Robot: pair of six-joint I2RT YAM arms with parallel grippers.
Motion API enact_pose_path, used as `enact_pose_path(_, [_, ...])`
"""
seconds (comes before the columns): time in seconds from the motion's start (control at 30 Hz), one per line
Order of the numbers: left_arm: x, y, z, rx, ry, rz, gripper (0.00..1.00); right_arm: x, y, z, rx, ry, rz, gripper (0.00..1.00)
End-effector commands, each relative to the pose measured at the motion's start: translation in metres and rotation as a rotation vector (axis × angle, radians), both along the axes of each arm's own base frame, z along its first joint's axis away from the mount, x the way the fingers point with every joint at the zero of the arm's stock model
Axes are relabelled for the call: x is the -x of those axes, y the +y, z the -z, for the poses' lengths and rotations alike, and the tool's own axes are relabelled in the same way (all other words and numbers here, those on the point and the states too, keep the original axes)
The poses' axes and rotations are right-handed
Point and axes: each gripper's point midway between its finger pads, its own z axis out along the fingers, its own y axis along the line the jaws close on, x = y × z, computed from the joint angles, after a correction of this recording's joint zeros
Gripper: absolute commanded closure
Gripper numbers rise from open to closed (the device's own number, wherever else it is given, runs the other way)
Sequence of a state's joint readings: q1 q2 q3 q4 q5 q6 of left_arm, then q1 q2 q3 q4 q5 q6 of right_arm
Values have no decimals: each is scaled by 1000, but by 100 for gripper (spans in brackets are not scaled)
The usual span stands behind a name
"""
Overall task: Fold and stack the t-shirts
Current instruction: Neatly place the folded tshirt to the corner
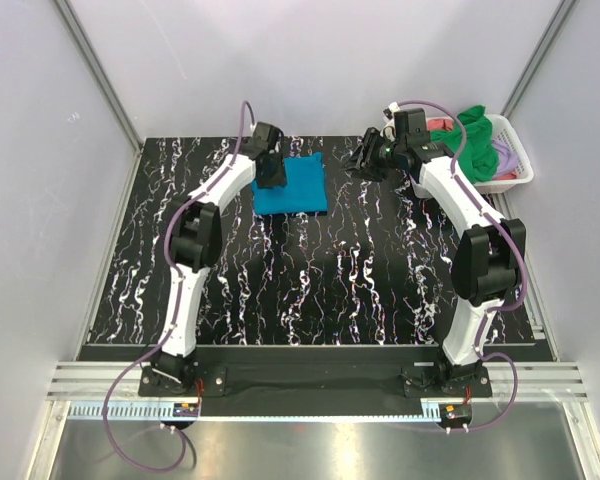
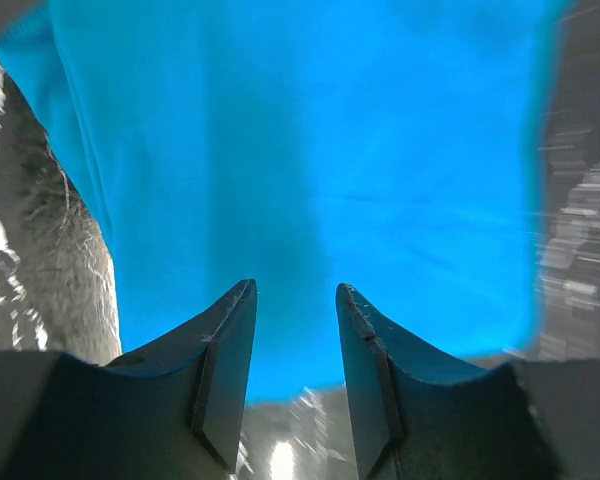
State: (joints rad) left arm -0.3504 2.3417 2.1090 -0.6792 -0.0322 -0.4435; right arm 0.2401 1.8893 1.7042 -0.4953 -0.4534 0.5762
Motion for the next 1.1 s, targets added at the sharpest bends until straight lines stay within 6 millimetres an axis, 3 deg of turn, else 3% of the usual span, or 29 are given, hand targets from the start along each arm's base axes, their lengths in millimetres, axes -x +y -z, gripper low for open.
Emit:
enact_pose_path(0.0, [-4,18,28,-82,31,-12,57,-9,0,-35,-12,-98,1,51])
enact_pose_path(0.2, [3,66,41,-133,94,-102,58,-9,2,-38,-21,-102,-1,51])
enact_pose_path(0.3, [-1,106,46,-136,118,-179,58,-8,3,-36,-31,-97,-1,51])
enact_pose_path(0.6, [-5,189,50,-188,142,-304,58,-3,0,-28,-19,-83,-2,51])
enact_pose_path(0.73, [-3,231,47,-229,148,-358,57,-2,1,-25,-21,-78,-3,51])
enact_pose_path(0.77, [-3,233,46,-241,145,-350,57,-2,1,-25,-20,-79,-3,51])
enact_pose_path(0.8, [-1,257,46,-242,151,-385,57,-2,0,-23,-20,-73,-1,51])
enact_pose_path(0.9, [-2,290,38,-261,136,-421,57,-2,0,-23,-20,-76,-1,51])
enact_pose_path(1.03, [-11,328,25,-283,94,-451,56,-1,-1,-22,-8,-80,-2,51])
enact_pose_path(1.07, [-18,337,14,-282,64,-462,56,-1,-1,-21,-7,-77,-1,51])
